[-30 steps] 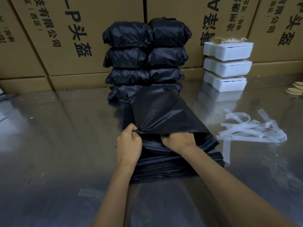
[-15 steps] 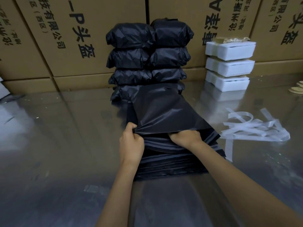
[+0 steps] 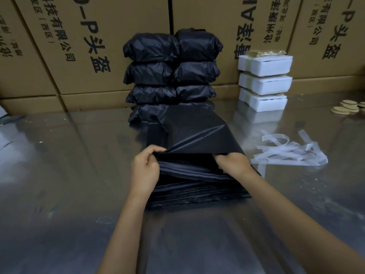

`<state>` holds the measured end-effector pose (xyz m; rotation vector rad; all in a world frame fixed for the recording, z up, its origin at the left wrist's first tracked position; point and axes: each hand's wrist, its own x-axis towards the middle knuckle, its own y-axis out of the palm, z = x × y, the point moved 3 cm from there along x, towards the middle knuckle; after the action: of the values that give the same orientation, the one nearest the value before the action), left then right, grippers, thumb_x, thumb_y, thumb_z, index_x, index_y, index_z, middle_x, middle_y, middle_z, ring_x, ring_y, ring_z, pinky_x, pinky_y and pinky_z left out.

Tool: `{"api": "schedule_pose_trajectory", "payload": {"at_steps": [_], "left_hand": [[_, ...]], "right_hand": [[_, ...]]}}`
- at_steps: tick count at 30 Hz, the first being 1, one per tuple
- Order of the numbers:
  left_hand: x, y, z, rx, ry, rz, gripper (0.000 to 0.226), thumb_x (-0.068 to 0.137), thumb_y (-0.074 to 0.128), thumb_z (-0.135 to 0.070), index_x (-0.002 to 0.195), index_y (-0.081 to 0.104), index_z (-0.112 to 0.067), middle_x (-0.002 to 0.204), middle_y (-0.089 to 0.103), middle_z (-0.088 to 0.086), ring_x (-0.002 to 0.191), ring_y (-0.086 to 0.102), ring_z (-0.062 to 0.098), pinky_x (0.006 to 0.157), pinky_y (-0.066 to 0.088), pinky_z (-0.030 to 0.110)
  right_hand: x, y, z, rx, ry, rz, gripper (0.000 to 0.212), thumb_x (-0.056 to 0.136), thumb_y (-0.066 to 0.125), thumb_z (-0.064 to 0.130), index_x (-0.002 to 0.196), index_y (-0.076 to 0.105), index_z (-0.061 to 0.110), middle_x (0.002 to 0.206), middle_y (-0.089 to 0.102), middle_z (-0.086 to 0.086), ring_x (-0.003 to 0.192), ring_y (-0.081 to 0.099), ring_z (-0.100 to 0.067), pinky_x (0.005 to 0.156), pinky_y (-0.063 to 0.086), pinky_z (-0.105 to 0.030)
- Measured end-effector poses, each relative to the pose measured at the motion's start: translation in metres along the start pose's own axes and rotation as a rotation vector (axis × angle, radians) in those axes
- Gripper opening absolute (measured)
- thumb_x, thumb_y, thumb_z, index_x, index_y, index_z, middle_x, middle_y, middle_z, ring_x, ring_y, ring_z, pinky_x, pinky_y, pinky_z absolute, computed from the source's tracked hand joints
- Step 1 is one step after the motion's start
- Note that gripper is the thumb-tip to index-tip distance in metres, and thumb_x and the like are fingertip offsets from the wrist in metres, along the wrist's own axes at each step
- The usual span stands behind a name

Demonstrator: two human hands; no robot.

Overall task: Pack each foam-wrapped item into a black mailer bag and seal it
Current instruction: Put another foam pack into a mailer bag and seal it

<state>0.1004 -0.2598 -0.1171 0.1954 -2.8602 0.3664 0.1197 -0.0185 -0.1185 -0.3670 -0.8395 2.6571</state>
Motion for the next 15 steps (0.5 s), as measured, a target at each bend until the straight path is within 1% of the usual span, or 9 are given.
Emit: {"api": "schedule_pose_trajectory", "payload": {"at_steps": [2,5,7,8,9,10,12,14,15], "left_hand": [[-0.005,-0.004,0.0,-0.046,-0.017,0.004,0.051,0.098,0.032,0.0,0.075,0.069,-0.026,0.047,0.035,-0.002,0.039,0.028,0.009,0.039,0.024,0.02],[-0.015,-0.011,0.001,-0.001,0.051,0.021,0.046,0.094,0.037,0.001,0.063,0.061,-0.022,0.046,0.037,-0.004,0.039,0.03,0.008,0.039,0.024,0.02],[-0.022,-0.014,0.004,0.13,0.099,0.068,0.043,0.091,0.041,0.001,0.061,0.06,-0.023,0.043,0.038,-0.008,0.04,0.033,0.006,0.041,0.025,0.024],[-0.024,-0.016,0.004,0.19,0.098,0.101,0.042,0.091,0.043,0.0,0.061,0.06,-0.023,0.042,0.04,-0.007,0.04,0.034,0.006,0.042,0.024,0.023],[-0.025,-0.018,0.003,0.229,0.088,0.146,0.04,0.091,0.045,-0.003,0.061,0.062,-0.022,0.042,0.043,-0.004,0.041,0.037,0.006,0.044,0.026,0.023],[-0.024,-0.021,0.0,0.251,0.066,0.203,0.039,0.09,0.046,-0.008,0.059,0.064,-0.023,0.045,0.048,0.001,0.045,0.043,0.01,0.048,0.029,0.025],[-0.018,-0.026,-0.012,0.281,-0.005,0.311,0.038,0.09,0.048,-0.022,0.058,0.07,-0.022,0.063,0.062,0.012,0.061,0.056,0.023,0.06,0.036,0.031],[-0.004,-0.025,-0.027,0.308,-0.024,0.283,0.042,0.091,0.048,-0.039,0.061,0.072,-0.022,0.077,0.068,0.004,0.08,0.06,0.022,0.07,0.039,0.031],[0.007,-0.021,-0.036,0.328,0.019,0.222,0.041,0.091,0.051,-0.044,0.062,0.07,-0.022,0.084,0.066,0.0,0.089,0.058,0.018,0.073,0.038,0.03]], "right_hand": [[-0.013,-0.007,0.001,-0.044,-0.043,0.064,0.037,0.094,0.055,0.049,0.08,0.063,0.016,0.092,0.072,-0.01,0.095,0.065,-0.027,0.094,0.052,-0.043],[-0.033,-0.018,-0.004,-0.177,-0.089,0.178,0.043,0.093,0.058,0.052,0.097,0.069,0.011,0.1,0.072,-0.008,0.093,0.066,-0.021,0.094,0.053,-0.041],[-0.054,-0.028,-0.006,-0.308,-0.172,0.361,0.036,0.093,0.059,0.052,0.112,0.07,0.023,0.108,0.072,0.002,0.101,0.066,-0.013,0.098,0.052,-0.034],[-0.064,-0.032,-0.007,-0.353,-0.228,0.47,0.033,0.095,0.059,0.048,0.12,0.069,0.029,0.114,0.071,0.011,0.107,0.064,-0.005,0.1,0.049,-0.027],[-0.074,-0.039,-0.005,-0.365,-0.272,0.557,0.031,0.097,0.06,0.042,0.125,0.069,0.032,0.119,0.07,0.019,0.11,0.063,0.003,0.101,0.047,-0.019],[-0.083,-0.047,-0.001,-0.327,-0.29,0.602,0.027,0.098,0.061,0.034,0.123,0.072,0.03,0.118,0.071,0.021,0.108,0.063,0.007,0.098,0.048,-0.014],[-0.088,-0.065,0.012,-0.132,-0.308,0.575,0.021,0.099,0.058,0.015,0.107,0.077,0.018,0.1,0.079,0.007,0.089,0.072,-0.003,0.084,0.055,-0.019],[-0.08,-0.084,0.031,0.022,-0.379,0.426,0.021,0.098,0.055,0.008,0.096,0.076,0.008,0.086,0.079,-0.004,0.073,0.072,-0.014,0.068,0.058,-0.023],[-0.072,-0.089,0.043,0.058,-0.426,0.326,0.019,0.097,0.057,0.009,0.093,0.076,0.009,0.084,0.079,-0.005,0.074,0.071,-0.014,0.066,0.059,-0.023]]}}
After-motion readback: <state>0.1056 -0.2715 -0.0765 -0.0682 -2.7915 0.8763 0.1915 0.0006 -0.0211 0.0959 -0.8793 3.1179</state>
